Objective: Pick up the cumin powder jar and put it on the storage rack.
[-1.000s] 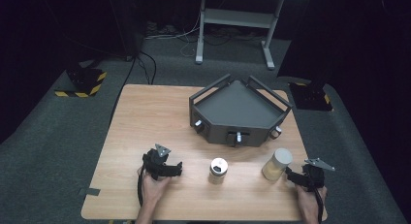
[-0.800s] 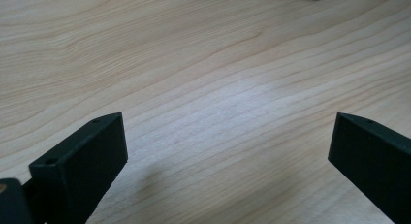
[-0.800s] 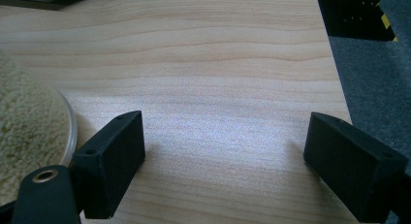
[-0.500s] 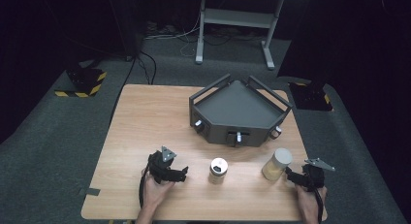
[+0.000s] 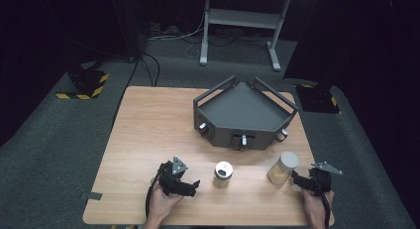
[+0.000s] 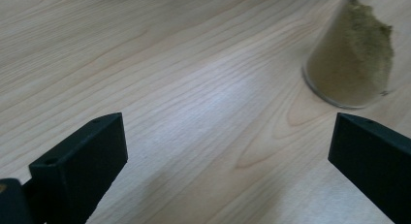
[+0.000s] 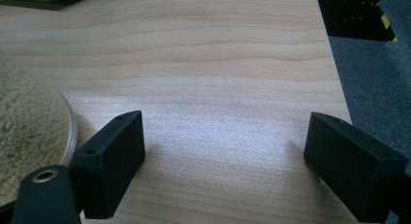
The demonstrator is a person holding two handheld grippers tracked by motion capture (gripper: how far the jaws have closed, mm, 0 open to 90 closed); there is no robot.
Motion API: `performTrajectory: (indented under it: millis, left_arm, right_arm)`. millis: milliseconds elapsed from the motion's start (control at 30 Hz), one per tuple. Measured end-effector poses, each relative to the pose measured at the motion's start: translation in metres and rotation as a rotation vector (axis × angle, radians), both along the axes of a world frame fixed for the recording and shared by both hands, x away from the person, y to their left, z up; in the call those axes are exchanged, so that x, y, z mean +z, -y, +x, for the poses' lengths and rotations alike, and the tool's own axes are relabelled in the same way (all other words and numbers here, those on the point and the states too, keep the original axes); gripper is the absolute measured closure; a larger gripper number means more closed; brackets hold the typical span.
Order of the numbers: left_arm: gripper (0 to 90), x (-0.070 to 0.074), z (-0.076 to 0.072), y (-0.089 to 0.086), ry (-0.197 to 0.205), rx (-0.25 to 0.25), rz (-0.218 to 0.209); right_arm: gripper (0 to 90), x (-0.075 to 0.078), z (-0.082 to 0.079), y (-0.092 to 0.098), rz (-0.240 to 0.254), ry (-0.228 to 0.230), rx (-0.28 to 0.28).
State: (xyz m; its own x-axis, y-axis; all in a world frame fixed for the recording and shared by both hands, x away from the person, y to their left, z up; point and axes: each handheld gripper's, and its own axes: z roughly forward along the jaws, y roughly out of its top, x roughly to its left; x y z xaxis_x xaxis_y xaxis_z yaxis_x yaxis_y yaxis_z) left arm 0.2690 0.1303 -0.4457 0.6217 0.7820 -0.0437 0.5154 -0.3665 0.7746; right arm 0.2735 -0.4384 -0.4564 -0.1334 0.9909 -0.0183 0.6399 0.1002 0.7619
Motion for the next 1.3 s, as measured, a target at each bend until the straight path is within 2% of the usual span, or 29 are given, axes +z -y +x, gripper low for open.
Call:
performTrajectory:
  millis: [167,267,367,400,467,867,1300]
  left_arm:
    - [0.4,0.002,-0.003,0.006,0.009,-0.042,-0.008]
    - [0.4,0.004,-0.005,0.015,0.018,-0.083,0.001]
    - [0.4,0.005,-0.005,0.018,0.021,-0.1,-0.001]
    - [0.4,0.005,-0.006,0.02,0.019,-0.114,-0.016]
    - [0.4,0.004,-0.006,0.024,0.017,-0.123,-0.016]
    - [0.4,0.005,-0.005,0.046,0.022,-0.164,0.001]
    - [0.6,0.006,0.0,0.069,0.046,-0.165,0.017]
  right_arm:
    - [14.3,0.0,0.0,0.0,0.0,0.0,0.0]
    - [14.3,0.0,0.0,0.0,0.0,0.0,0.0]
    - [14.3,0.0,0.0,0.0,0.0,0.0,0.0]
    - [14.2,0.0,0.0,0.0,0.0,0.0,0.0]
    - [14.2,0.0,0.0,0.0,0.0,0.0,0.0]
    - [14.3,0.0,0.0,0.0,0.0,0.0,0.0]
    - [14.3,0.0,0.0,0.0,0.0,0.0,0.0]
